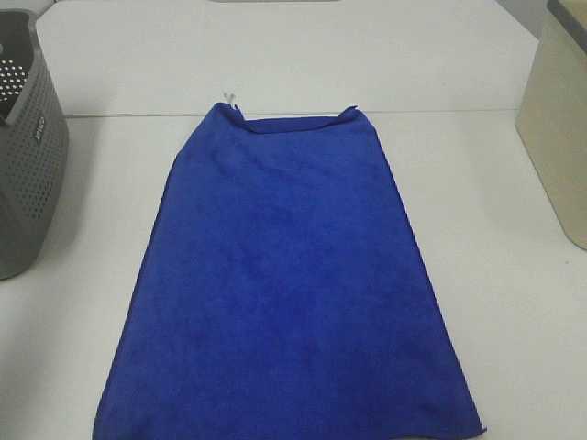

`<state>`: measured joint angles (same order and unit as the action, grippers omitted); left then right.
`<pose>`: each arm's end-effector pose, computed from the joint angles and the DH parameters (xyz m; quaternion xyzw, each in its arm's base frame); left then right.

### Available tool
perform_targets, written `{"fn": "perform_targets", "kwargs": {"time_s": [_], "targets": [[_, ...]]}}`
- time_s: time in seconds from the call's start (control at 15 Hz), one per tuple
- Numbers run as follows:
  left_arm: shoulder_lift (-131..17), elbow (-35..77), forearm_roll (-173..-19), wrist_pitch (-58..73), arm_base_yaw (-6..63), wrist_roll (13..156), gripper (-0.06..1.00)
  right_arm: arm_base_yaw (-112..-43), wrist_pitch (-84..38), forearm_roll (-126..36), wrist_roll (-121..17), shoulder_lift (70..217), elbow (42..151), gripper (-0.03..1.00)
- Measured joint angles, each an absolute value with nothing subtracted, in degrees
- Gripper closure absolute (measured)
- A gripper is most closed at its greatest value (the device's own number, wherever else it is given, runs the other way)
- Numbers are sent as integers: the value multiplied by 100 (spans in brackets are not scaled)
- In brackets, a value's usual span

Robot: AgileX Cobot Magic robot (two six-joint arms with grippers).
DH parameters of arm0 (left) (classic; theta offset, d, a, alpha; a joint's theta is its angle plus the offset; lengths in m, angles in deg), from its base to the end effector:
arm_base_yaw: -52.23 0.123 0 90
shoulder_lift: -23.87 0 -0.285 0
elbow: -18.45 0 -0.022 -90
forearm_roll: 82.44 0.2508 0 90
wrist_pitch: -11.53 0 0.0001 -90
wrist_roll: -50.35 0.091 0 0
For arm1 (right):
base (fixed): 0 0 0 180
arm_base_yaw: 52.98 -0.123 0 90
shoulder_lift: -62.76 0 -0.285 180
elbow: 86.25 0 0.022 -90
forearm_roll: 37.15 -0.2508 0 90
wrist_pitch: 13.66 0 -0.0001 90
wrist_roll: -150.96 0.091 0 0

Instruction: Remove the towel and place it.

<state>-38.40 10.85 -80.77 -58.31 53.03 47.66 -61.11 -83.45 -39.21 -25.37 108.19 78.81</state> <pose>0.1540 0.0046 0.4128 -0.0286 0.9383 0.0089 0.3446 0.0754 0.0139 0.4104 -0.0368 0.9060 0.0611 0.4172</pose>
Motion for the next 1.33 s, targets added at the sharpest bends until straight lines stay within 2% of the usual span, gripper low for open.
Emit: {"fn": "perform_targets", "kwargs": {"time_s": [0.33, 0.6, 0.8, 1.13, 1.33], "targets": [[-993, -617, -7608, -5556, 5303, 4777, 18, -6111, -8351, -4145, -2520, 8430, 6346, 8], [463, -1700, -7453, -5562, 5303, 4777, 18, -6111, -8357, -4145, -2726, 7416, 5670, 9], [1328, -2067, -7464, -5705, 5303, 4691, 18, -6111, -8362, -4145, -2973, 7038, 5418, 9], [1637, -2600, -7940, -5854, 5303, 4674, 18, -6111, -8299, -4156, -3265, 7026, 4816, 9], [1637, -2812, -8203, -5195, 5303, 4766, 18, -6111, -8024, -4174, -3311, 7026, 4759, 9]]}}
